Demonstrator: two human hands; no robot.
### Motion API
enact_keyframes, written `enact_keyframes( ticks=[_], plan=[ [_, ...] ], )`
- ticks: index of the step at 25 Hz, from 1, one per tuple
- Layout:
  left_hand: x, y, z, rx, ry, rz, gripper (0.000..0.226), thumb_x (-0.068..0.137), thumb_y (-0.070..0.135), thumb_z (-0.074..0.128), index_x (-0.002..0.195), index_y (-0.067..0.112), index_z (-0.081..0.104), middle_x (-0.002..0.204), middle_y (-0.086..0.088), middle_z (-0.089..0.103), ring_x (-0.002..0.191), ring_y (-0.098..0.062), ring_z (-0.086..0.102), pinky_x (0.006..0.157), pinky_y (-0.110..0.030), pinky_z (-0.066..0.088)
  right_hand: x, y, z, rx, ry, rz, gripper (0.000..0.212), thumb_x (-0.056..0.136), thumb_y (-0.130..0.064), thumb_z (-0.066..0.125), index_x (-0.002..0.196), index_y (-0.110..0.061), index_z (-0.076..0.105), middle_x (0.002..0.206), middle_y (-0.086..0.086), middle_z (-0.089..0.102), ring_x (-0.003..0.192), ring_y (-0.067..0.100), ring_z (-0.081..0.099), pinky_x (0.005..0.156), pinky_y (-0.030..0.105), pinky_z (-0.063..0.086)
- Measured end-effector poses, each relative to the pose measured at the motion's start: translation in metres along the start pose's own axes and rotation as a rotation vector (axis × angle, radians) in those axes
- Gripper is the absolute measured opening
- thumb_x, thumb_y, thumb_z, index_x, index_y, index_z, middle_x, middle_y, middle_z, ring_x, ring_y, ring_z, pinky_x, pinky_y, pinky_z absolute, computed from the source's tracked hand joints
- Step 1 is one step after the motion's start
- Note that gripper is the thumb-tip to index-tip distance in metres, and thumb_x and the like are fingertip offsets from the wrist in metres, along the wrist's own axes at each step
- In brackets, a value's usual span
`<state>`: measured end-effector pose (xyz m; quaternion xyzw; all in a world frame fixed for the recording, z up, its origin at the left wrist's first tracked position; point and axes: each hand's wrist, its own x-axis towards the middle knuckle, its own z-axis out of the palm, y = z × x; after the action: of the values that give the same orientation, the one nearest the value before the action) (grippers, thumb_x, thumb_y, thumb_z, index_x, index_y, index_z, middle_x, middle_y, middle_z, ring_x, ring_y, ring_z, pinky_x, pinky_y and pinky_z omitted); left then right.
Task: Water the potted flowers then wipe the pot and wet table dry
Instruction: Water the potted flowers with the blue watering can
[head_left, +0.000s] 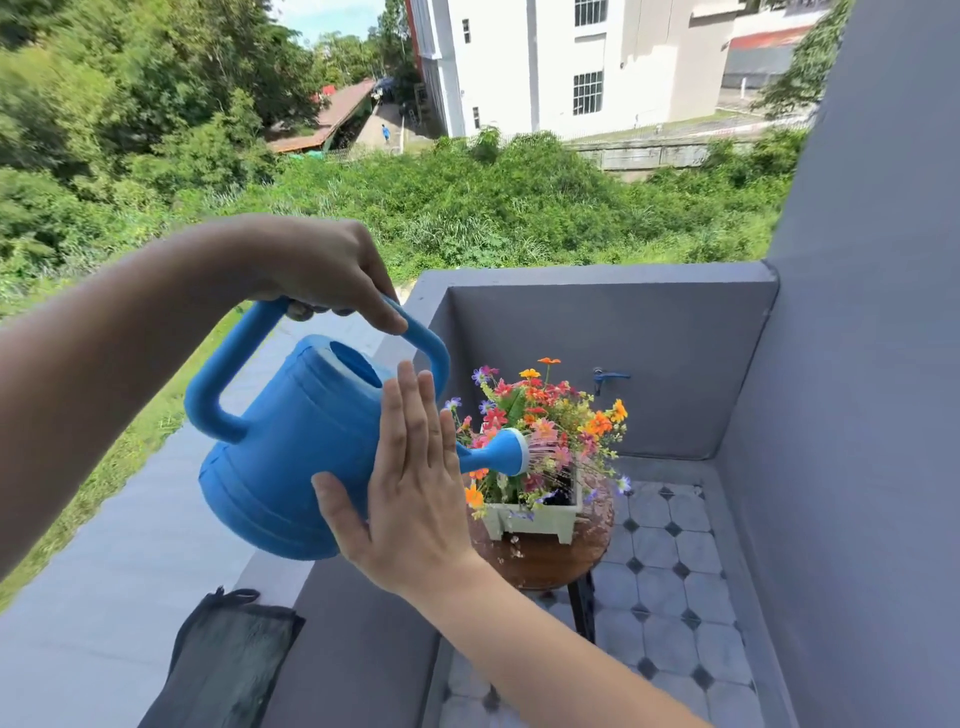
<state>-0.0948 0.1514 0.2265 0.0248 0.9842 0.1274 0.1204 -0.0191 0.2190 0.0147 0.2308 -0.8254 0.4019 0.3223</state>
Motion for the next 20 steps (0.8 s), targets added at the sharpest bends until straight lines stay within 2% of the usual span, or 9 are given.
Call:
enact_keyframes(
  ticks=[3,8,11,14,18,20],
  plan=[
    [0.002,-0.001,-0.007,-0.022,0.061,0.014,0.021,0.074,0.026,0.076,0.089,0.012,0.075,0.049,-0.004,0.041,0.030,-0.010,0.030,0.032,-0.018,0.028,0.016,0.008,-0.002,-0.018,-0.017,-0.009,0.075,0.096,-0.058,0.017,0.152,-0.011,-0.001,0.161,0.005,0.000,0.151,0.026,-0.004,0.122,0.039,-0.004],
    [0.002,-0.014,-0.022,-0.006,0.126,-0.009,0.022,0.076,0.026,0.075,0.089,0.010,0.075,0.052,-0.008,0.044,0.029,-0.011,0.031,0.031,-0.018,0.028,0.034,0.006,0.004,0.000,-0.100,-0.025,0.075,0.094,-0.060,0.014,0.152,-0.016,-0.006,0.163,0.003,-0.008,0.150,0.018,-0.014,0.120,0.033,-0.013],
    [0.000,-0.021,-0.024,0.046,0.112,-0.039,0.022,0.075,0.027,0.075,0.089,0.010,0.075,0.054,-0.009,0.046,0.027,-0.012,0.031,0.033,-0.017,0.028,0.032,-0.004,0.009,0.060,-0.165,-0.008,0.075,0.093,-0.061,0.012,0.151,-0.020,-0.011,0.161,0.004,-0.012,0.150,0.017,-0.014,0.118,0.031,-0.016],
    [-0.002,-0.024,-0.018,0.039,0.062,-0.057,0.020,0.075,0.024,0.076,0.089,0.010,0.075,0.051,-0.006,0.043,0.027,-0.010,0.029,0.031,-0.017,0.026,0.019,-0.013,0.014,0.090,-0.174,-0.007,0.077,0.094,-0.061,0.012,0.150,-0.022,-0.022,0.161,-0.007,-0.014,0.150,0.018,-0.015,0.119,0.033,-0.014],
    [-0.004,-0.025,-0.011,-0.009,0.001,-0.042,0.018,0.074,0.023,0.077,0.087,0.011,0.076,0.049,-0.004,0.042,0.030,-0.011,0.028,0.031,-0.018,0.025,0.008,-0.018,0.011,0.142,-0.140,0.030,0.074,0.094,-0.062,0.012,0.152,-0.022,-0.012,0.161,-0.009,-0.009,0.150,0.019,-0.016,0.120,0.037,-0.010],
    [-0.005,-0.026,-0.008,-0.080,0.001,-0.027,0.018,0.074,0.025,0.076,0.087,0.012,0.076,0.046,-0.001,0.041,0.032,-0.011,0.028,0.032,-0.019,0.025,0.007,-0.016,0.009,0.117,-0.092,0.038,0.075,0.095,-0.061,0.013,0.152,-0.022,-0.018,0.161,-0.006,-0.007,0.150,0.021,-0.015,0.120,0.038,-0.009]
  ],
)
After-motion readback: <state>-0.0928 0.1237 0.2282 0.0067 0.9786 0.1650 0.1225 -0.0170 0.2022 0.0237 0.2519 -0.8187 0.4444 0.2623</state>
